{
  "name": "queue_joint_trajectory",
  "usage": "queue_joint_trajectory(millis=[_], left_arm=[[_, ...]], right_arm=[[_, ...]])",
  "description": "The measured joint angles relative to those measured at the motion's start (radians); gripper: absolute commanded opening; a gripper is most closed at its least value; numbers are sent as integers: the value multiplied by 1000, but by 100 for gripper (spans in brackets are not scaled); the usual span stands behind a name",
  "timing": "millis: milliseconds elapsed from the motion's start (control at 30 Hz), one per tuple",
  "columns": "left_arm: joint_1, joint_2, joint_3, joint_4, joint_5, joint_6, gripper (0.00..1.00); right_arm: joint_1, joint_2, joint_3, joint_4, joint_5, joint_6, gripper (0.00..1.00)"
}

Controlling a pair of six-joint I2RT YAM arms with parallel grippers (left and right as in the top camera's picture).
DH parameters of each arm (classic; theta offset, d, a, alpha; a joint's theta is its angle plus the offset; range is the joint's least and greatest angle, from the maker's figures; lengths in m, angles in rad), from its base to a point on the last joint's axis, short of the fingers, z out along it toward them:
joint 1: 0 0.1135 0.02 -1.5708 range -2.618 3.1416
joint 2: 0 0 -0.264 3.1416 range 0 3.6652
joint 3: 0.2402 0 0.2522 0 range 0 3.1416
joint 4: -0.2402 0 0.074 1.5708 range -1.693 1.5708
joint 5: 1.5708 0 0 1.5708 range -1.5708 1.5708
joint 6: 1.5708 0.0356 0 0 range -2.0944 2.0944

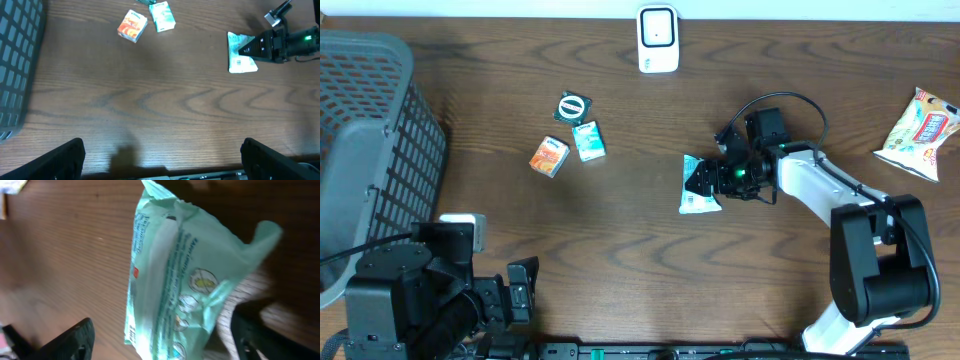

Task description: Scan the item barcode

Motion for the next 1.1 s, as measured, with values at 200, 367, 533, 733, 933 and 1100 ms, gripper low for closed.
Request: queue_joint_trajectory(millis=[200, 367, 533, 733, 933, 1100], left_arm=[[0, 0, 0, 0, 0, 0, 98], [0, 0, 0, 0, 0, 0, 98], [0, 0, 0, 0, 0, 0, 98], [0, 0, 0, 0, 0, 0, 97], [0, 0, 0, 0, 0, 0, 98], [0, 0, 0, 0, 0, 0, 98]], right_arm=[[-8, 58, 2, 38, -101, 15, 38], [-14, 98, -2, 64, -153, 45, 1], [-16, 98, 3, 59, -160, 65, 1], [-13, 97, 82, -49, -74, 70, 1], [40, -3, 221, -251, 259, 68, 1], [201, -103, 293, -362, 675, 67, 1]])
